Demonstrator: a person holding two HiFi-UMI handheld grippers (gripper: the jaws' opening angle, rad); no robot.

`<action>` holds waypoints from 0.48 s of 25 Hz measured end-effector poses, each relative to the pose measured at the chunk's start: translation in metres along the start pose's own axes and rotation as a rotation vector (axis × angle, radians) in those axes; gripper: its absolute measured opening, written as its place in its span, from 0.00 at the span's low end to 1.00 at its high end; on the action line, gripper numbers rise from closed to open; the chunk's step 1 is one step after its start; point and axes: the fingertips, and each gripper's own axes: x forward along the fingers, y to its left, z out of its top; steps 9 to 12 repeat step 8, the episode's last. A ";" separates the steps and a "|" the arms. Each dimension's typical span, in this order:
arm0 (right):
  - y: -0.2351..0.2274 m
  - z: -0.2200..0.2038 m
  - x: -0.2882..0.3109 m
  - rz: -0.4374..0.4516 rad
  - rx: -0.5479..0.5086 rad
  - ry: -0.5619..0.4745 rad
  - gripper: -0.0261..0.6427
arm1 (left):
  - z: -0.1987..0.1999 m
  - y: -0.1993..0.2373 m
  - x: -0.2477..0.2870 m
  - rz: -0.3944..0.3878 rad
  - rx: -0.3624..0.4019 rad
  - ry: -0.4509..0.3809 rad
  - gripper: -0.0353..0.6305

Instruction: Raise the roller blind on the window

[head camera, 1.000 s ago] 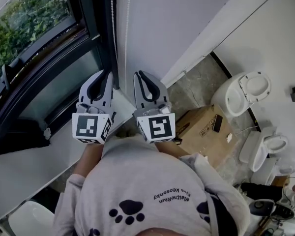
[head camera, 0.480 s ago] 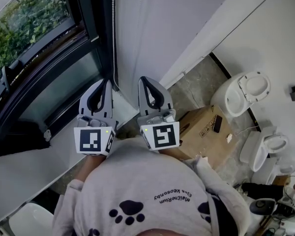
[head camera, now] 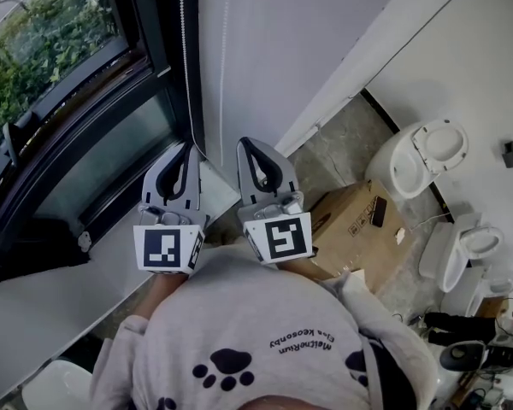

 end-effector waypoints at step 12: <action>0.014 -0.007 -0.006 -0.020 -0.006 0.000 0.05 | -0.012 0.001 -0.009 -0.034 -0.001 -0.003 0.06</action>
